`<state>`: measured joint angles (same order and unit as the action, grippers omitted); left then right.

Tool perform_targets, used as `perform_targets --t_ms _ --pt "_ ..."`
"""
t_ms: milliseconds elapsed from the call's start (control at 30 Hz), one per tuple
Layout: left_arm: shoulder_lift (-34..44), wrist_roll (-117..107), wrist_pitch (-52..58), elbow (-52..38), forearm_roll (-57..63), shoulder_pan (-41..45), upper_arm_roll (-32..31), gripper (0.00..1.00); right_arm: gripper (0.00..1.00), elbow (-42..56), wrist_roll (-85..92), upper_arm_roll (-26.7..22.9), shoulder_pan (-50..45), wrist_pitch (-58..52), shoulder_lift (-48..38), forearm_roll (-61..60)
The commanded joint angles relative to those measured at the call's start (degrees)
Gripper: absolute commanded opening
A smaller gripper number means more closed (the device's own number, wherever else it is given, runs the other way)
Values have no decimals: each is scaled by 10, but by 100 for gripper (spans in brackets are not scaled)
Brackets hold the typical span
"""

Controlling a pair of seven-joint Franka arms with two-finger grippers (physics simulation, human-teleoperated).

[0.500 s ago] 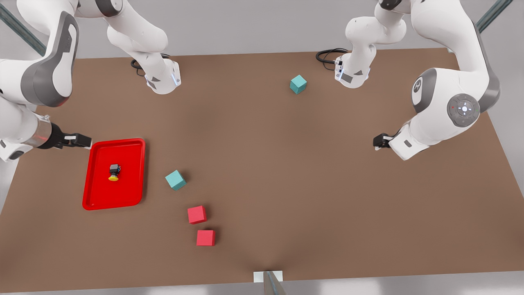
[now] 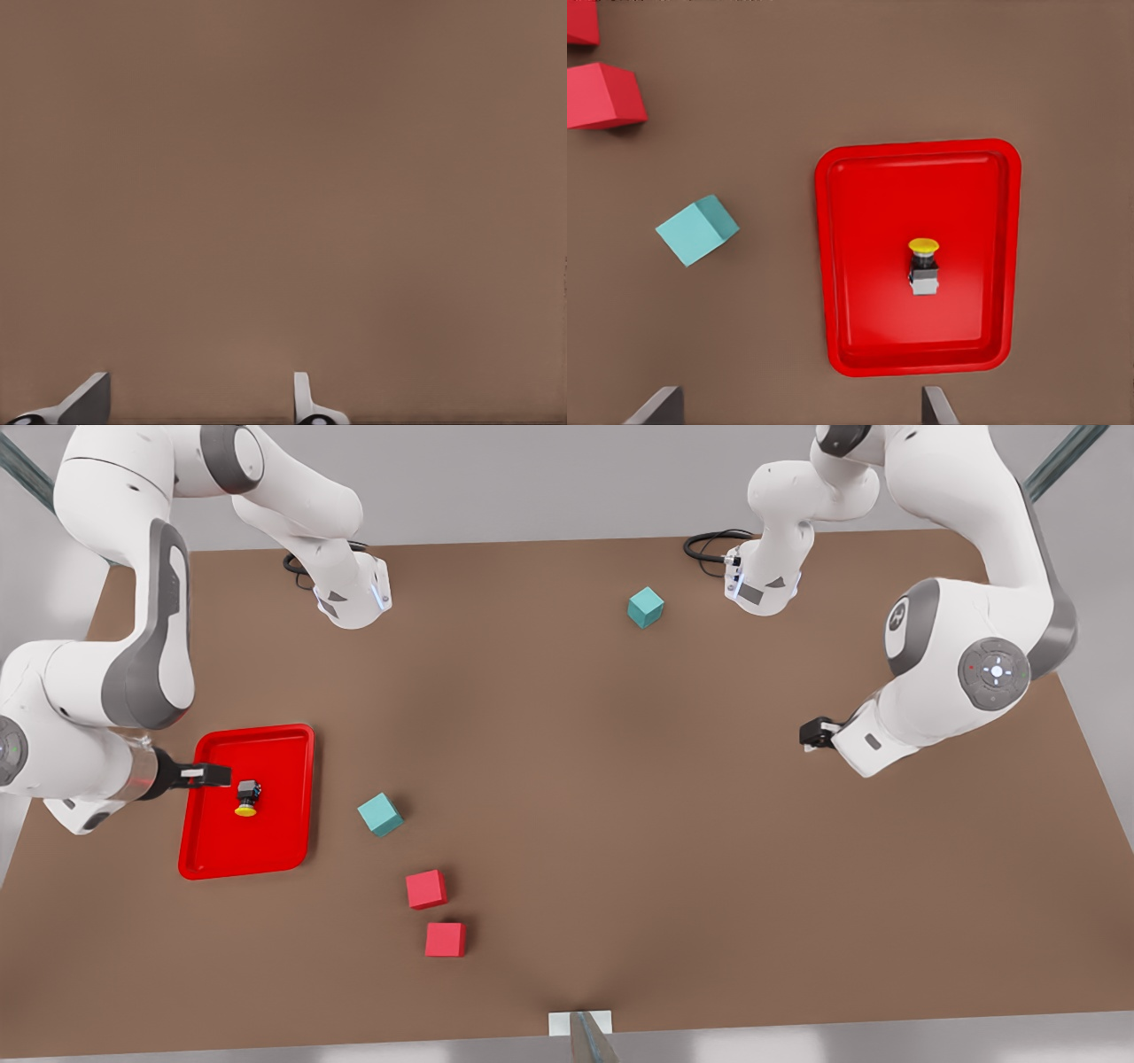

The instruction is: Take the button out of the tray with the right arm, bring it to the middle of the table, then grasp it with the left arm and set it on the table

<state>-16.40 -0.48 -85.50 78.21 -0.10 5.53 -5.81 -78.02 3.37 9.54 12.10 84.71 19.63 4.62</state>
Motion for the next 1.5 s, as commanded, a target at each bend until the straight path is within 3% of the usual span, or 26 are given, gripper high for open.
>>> perform_targets --t_ms 0,467,700,833,1033,1467 --pt "-2 -6 23 -1 -3 5 -1 100 100 4 5 0 -1 19 3 8" --pt "-7 -16 29 -16 0 27 -18 100 100 -19 1 -4 -4 20 52 31" --pt "-6 -16 28 -16 0 32 -21 100 100 -131 5 0 25 150 61 35" --pt "-7 -16 24 -16 0 33 -21 100 100 -133 13 8 74 198 87 32" --pt "-6 -20 24 -17 2 38 -20 100 100 -132 191 15 155 197 128 37" --pt "-4 -24 24 -24 2 40 -21 100 100 -178 273 17 180 312 182 82"
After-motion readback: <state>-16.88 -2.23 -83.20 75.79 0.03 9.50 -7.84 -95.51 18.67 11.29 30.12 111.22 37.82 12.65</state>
